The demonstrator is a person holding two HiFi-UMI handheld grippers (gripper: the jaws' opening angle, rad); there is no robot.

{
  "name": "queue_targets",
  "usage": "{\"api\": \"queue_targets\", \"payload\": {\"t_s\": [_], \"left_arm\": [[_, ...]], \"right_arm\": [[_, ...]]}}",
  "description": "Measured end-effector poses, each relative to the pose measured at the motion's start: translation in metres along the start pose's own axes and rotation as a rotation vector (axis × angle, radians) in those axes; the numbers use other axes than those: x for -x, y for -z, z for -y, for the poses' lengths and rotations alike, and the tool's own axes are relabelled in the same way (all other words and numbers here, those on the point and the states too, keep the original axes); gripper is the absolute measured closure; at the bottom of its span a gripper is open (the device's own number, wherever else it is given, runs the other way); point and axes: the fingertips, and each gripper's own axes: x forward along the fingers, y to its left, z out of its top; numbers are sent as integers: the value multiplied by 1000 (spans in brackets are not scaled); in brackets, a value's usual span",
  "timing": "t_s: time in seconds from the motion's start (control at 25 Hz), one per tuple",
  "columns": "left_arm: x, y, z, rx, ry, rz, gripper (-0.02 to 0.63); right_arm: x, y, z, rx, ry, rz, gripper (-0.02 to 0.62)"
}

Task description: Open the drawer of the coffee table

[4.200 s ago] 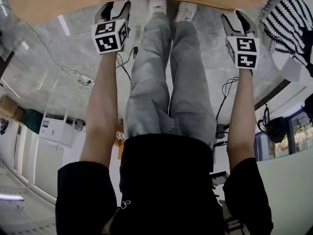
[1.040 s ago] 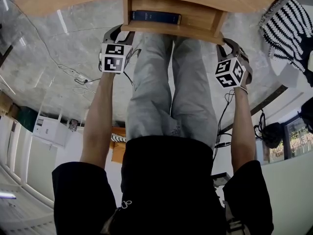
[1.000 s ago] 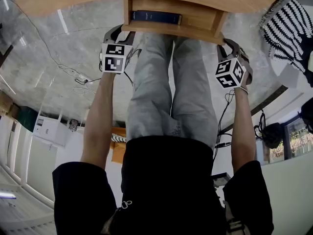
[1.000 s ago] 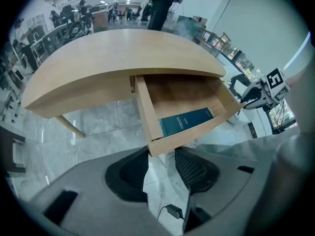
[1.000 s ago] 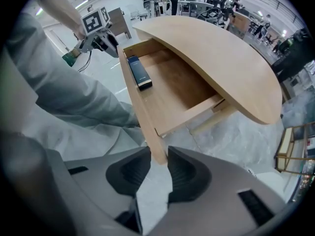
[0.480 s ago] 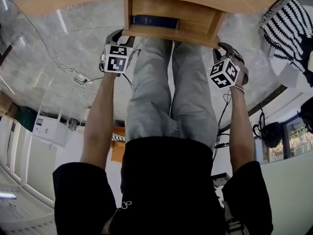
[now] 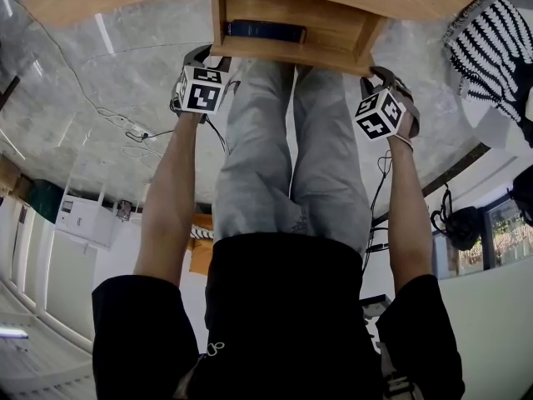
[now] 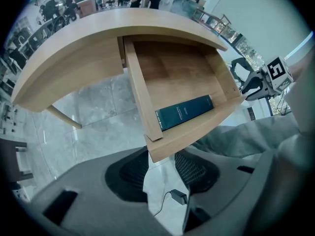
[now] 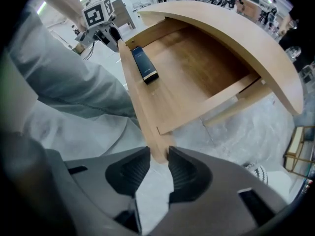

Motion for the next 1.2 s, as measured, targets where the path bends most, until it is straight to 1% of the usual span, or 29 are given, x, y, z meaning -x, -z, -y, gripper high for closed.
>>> {"api": "queue_targets", "payload": {"t_s": [0.2, 0.32, 0.44, 0.52, 0.64, 0.72, 0.8, 0.84, 0.96, 1.08, 1.2], "left_arm": [[-11, 6, -1, -11, -3, -25, 445], [-11, 6, -2, -5, -2, -10, 445], [-12, 5, -3, 7, -9, -5, 445], [-12, 6, -2, 53, -8, -14, 445], [-8, 13, -2, 201, 3, -47, 448], [-2, 16, -3, 273, -10, -58, 462], [6, 17, -3, 289, -25, -61, 477], [11, 17, -3, 288, -29, -62, 487], [29, 18, -6, 303, -41, -50, 531], [50, 7, -8, 343, -45, 9, 575], [75, -12, -7, 382, -29, 86, 592]], "right_arm": [[-11, 1, -3, -8, 1, -16, 488], [-12, 0, -2, -17, 6, -5, 485], [-13, -1, 0, -59, 10, 7, 472], [-12, 0, 1, -96, 21, 3, 466], [-8, 1, -1, -168, 56, -2, 463], [-4, 2, -3, -245, 74, 8, 463], [3, 3, -3, -336, 81, 29, 467], [7, 4, -2, -380, 83, 41, 482], [21, 2, -1, -472, 85, 70, 492], [38, -7, 5, -517, 95, 109, 506], [59, -23, 12, -552, 109, 160, 523]]}}
